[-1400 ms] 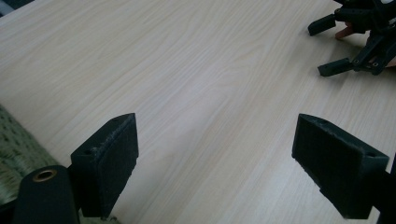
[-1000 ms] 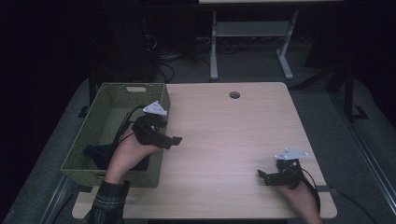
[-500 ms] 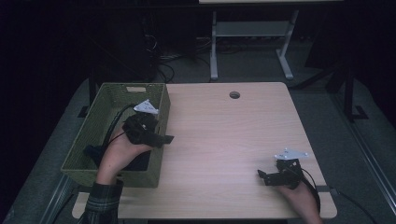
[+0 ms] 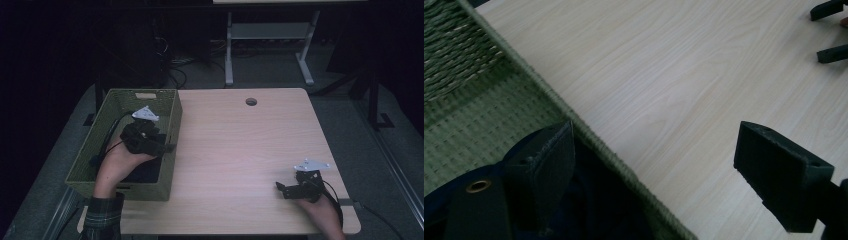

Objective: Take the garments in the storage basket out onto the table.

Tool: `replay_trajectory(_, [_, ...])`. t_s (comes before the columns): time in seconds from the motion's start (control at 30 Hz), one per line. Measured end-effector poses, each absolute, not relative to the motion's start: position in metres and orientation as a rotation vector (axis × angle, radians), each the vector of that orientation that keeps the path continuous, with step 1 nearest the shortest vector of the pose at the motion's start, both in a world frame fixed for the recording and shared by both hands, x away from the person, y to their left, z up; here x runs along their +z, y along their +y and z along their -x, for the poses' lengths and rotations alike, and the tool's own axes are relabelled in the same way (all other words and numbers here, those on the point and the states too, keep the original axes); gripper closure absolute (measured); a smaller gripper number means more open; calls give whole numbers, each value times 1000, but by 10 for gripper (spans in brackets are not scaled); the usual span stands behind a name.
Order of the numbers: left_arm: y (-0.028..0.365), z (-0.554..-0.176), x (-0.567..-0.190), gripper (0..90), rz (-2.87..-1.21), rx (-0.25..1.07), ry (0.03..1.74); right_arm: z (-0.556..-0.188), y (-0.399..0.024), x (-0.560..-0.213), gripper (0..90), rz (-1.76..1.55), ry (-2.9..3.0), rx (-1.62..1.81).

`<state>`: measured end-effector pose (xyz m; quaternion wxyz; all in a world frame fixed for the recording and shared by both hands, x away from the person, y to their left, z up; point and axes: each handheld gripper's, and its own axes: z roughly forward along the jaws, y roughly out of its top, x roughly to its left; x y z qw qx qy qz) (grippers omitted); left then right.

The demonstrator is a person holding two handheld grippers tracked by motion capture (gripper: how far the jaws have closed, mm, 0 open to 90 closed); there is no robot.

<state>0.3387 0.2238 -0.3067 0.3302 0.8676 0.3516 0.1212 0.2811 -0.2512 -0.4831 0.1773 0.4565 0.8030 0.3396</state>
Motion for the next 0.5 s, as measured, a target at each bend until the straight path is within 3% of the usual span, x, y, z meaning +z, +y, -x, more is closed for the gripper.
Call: replay_trajectory(0.5, [248, -337, -305, 164, -2294, 361, 998, -281, -251, -483, 38, -1292, 2272, 961])
